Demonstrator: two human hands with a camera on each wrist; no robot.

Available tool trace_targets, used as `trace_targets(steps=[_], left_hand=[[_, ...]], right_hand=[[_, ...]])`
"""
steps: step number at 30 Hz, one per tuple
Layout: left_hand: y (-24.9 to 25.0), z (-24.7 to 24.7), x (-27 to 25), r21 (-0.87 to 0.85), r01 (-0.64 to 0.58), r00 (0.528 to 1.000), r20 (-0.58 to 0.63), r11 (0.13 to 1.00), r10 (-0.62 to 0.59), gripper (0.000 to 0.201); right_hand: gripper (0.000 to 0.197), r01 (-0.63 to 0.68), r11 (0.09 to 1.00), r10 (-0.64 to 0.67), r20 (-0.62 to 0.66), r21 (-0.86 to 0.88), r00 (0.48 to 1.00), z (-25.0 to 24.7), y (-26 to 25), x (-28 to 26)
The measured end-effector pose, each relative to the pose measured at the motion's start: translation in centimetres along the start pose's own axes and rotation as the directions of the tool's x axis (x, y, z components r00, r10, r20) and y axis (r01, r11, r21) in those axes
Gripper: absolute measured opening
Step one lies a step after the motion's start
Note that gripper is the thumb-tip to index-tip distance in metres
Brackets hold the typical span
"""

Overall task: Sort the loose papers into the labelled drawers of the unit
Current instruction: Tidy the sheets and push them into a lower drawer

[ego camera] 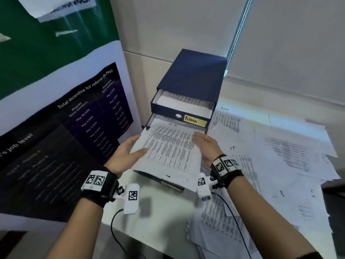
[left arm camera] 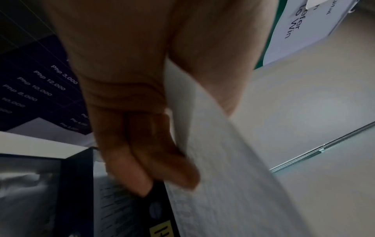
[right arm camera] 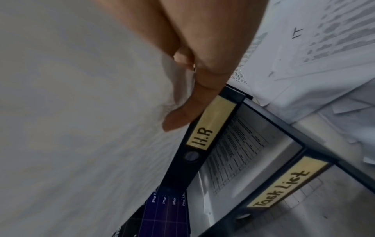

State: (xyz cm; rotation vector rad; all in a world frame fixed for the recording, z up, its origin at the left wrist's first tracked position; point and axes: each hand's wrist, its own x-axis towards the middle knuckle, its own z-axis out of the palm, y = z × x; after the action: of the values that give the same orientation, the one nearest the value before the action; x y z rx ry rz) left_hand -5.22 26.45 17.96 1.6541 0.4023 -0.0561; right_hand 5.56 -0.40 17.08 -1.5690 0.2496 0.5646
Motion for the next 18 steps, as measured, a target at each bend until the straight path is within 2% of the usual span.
trace_targets(steps=[2, 4, 6, 8, 9, 10, 11, 12, 14, 16, 18], left_hand=[[-0.2, 0.5, 1.8, -0.004, -0.021, 0.997, -0.075, 1.000, 0.021, 0.043], [-0.1, 1.3, 3.6, 0.014, -0.023, 0.993, -0.113, 1.000, 0.024, 0.040], [0.4, 2.3, 5.2, 0.042, -0.025, 0.989, -0.142, 0.999, 0.031, 0.043], [1.0, 3.5, 6.3, 0.106, -0.024, 0.978, -0.202, 0.994, 0.045, 0.050], [1.2, 3.9, 6.6, 0.199, -0.041, 0.965, -0.245, 0.979, 0.090, 0.052], [1.2, 4.2, 6.9, 0.336, -0.091, 0.941, -0.278, 0.937, 0.191, 0.050], [1.0, 4.4, 7.2, 0.481, -0.168, 0.905, -0.270, 0.861, 0.327, 0.044], [0.9, 4.8, 7.3, 0.587, -0.255, 0.866, -0.216, 0.768, 0.452, 0.035], [0.8, 5.7, 7.7, 0.669, -0.405, 0.835, -0.009, 0.624, 0.551, 0.029], [0.5, 7.3, 7.8, 0.706, -0.449, 0.864, 0.189, 0.548, 0.466, 0.042], [-0.3, 8.5, 8.5, 0.760, -0.451, 0.880, 0.289, 0.467, 0.378, 0.057]], right_hand=[[0.045, -0.012, 0.999, 0.019, 0.133, -0.052, 0.991, -0.5, -0.4, -2.1], [0.032, -0.046, 0.995, 0.070, 0.308, -0.085, 0.949, -1.2, -0.1, -3.5], [0.029, -0.083, 0.993, 0.108, 0.380, -0.080, 0.919, -1.5, -0.1, -4.0], [0.027, -0.088, 0.996, 0.091, 0.307, -0.023, 0.947, -1.7, -0.5, -3.0], [0.025, -0.083, 0.997, 0.078, 0.245, 0.009, 0.966, -1.8, -0.8, -2.2], [0.023, -0.081, 0.996, 0.071, 0.186, 0.045, 0.980, -1.7, -1.2, -1.2], [0.022, -0.075, 0.994, 0.063, 0.137, 0.084, 0.989, -1.6, -1.6, -0.2], [0.021, -0.067, 0.991, 0.055, 0.102, 0.116, 0.993, -1.4, -2.1, 0.8], [0.018, -0.047, 0.988, 0.040, 0.055, 0.150, 0.998, -0.8, -2.5, 2.8], [0.018, -0.049, 0.979, 0.042, 0.041, 0.196, 0.998, -0.2, -2.8, 4.4], [0.022, -0.068, 0.959, 0.040, 0.103, 0.275, 0.994, -0.4, -2.8, 5.3]])
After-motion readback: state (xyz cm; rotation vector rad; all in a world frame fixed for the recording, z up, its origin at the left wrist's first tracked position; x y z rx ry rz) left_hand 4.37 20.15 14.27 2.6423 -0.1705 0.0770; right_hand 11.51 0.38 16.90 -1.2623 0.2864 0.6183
